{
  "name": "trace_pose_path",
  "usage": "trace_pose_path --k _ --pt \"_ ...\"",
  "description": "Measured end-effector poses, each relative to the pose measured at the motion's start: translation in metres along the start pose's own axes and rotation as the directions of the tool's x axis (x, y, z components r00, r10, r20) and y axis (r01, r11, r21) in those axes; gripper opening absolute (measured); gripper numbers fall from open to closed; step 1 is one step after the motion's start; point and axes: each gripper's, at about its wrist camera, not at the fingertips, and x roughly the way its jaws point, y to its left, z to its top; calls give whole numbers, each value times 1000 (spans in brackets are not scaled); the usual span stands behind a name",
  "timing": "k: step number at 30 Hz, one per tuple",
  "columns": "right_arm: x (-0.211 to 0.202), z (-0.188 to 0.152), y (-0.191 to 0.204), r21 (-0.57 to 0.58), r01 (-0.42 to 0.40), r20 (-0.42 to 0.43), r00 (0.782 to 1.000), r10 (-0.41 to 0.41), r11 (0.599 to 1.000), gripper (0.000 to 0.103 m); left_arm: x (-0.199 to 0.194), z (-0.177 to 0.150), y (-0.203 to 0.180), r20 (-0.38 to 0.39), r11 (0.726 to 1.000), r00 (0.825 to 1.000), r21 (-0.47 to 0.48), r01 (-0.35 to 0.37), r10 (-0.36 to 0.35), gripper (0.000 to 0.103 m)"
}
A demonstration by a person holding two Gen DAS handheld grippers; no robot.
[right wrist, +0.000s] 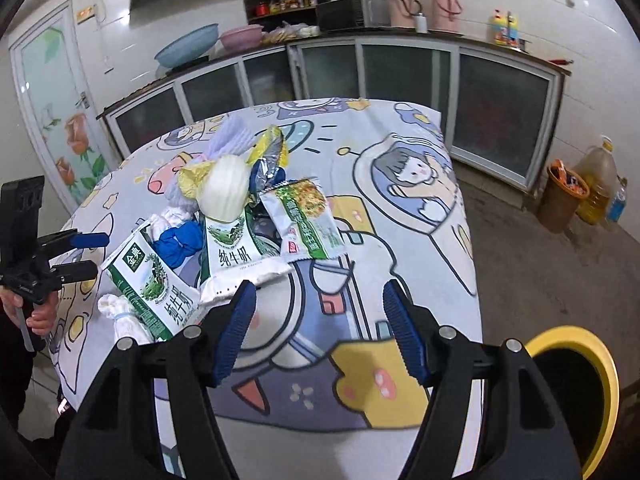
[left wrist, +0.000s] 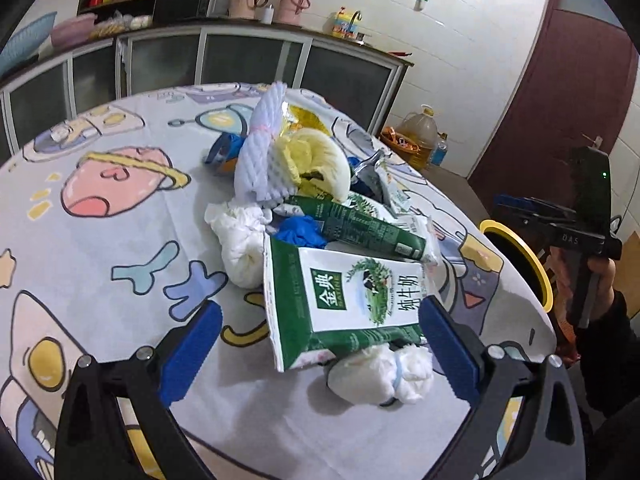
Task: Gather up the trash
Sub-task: 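Grasp the green snack bag with the left gripper while the right grasps a silver-green wrapper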
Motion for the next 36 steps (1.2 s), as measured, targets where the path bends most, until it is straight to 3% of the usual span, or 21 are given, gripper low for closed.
trace_pose_path --k 16,27,29,31,32,34,36 --pt "85 46 3 -131 -4 -94 995 -8 991 69 29 4 20 -116 992 989 -94 84 -95 95" --pt "140 63 11 -183 -84 -224 974 42 979 70 52 12 23 -166 983 975 -129 127 -148 95" --pt "149 64 13 -182 -104 -245 968 57 978 69 53 13 22 -162 982 974 -134 135 -156 90" --pt "155 64 13 -187 -86 -257 966 36 979 68 55 13 19 -169 985 976 -124 117 -137 75" --pt "159 63 12 -182 -78 -265 964 28 980 57 54 12 19 -177 988 977 -118 103 -123 66" --pt "163 62 9 -152 -86 -283 958 40 985 51 57 11 15 -193 989 974 -115 95 -116 46" --pt "162 62 8 -134 -88 -283 958 47 987 37 56 10 15 -178 987 976 -120 103 -123 40"
